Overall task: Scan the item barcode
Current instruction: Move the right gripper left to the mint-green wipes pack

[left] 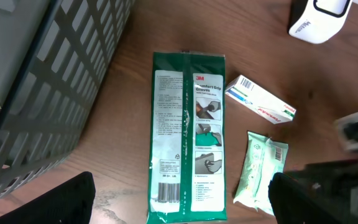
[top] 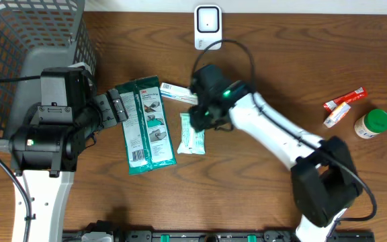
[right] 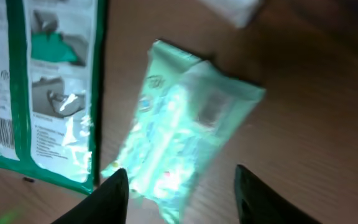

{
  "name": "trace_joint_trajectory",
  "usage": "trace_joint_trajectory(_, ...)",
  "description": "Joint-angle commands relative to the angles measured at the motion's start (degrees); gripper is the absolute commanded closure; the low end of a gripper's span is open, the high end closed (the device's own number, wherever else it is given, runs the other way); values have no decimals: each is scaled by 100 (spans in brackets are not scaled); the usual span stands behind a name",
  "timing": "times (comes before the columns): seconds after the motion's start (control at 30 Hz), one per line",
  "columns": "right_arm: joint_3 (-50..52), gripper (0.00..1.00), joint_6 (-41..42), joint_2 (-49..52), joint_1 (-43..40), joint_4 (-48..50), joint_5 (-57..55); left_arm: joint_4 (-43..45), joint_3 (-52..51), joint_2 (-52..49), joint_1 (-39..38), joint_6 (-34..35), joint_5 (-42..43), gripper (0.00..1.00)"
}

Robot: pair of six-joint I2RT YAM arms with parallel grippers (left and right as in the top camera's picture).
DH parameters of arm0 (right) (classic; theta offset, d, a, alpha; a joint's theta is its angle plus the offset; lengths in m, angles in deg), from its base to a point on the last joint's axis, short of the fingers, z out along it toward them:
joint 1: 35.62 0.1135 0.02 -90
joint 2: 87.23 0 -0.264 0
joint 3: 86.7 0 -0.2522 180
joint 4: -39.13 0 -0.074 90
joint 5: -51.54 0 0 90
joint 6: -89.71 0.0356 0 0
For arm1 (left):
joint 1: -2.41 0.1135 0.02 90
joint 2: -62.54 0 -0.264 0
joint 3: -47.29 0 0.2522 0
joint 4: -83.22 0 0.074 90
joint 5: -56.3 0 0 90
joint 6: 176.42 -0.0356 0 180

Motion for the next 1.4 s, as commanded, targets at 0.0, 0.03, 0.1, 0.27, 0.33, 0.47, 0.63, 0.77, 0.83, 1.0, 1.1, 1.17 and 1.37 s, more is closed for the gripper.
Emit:
trace_joint_trajectory(0.0,197,51,1075,-9,413,42,-789,-11,46,0,7,-114,-50,10)
trace_joint_trajectory(0.03,256,52,1196,-9,529,138,-835,-11,46,0,9,-114,-50,10)
trace_joint_trajectory(0.1,442,54,1325,-9,798,551,-942,-11,48,0,9,-114,-50,10)
trace_joint_trajectory(0.27,638,71,1532,-9,1517,1220,-2140,-11,46,0,7,-114,-50,10)
trace_joint_trajectory(0.33,638,70,1532,7,1773,1364,-2597,-11,48,0,7,-114,-50,10)
trace_joint_trajectory(0.47,636,67,1530,98,2118,1513,-3405,-11,48,0,7,-114,-50,10)
trace_joint_trajectory(0.63,636,62,1526,503,2153,1513,-3825,-11,48,0,7,-114,-50,10)
trace_joint_trajectory(0.77,632,60,1401,693,2138,1298,-3952,-11,46,0,7,-114,-50,10)
trace_joint_trajectory(0.83,566,62,1403,684,2098,931,-4151,-11,48,0,7,-114,-50,10)
trace_joint_trajectory(1.0,544,65,1480,684,1770,-125,-4317,-11,48,0,9,-114,-50,10)
trace_joint_trajectory(1.1,546,63,1484,686,1569,-280,-4089,-11,46,0,7,-114,-50,10)
trace_joint_trajectory(1.17,546,63,1128,686,1534,-153,-3827,-11,46,0,7,-114,-50,10)
trace_joint_trajectory(1.37,544,56,-1497,684,1631,313,-3357,-11,48,0,9,-114,-50,10)
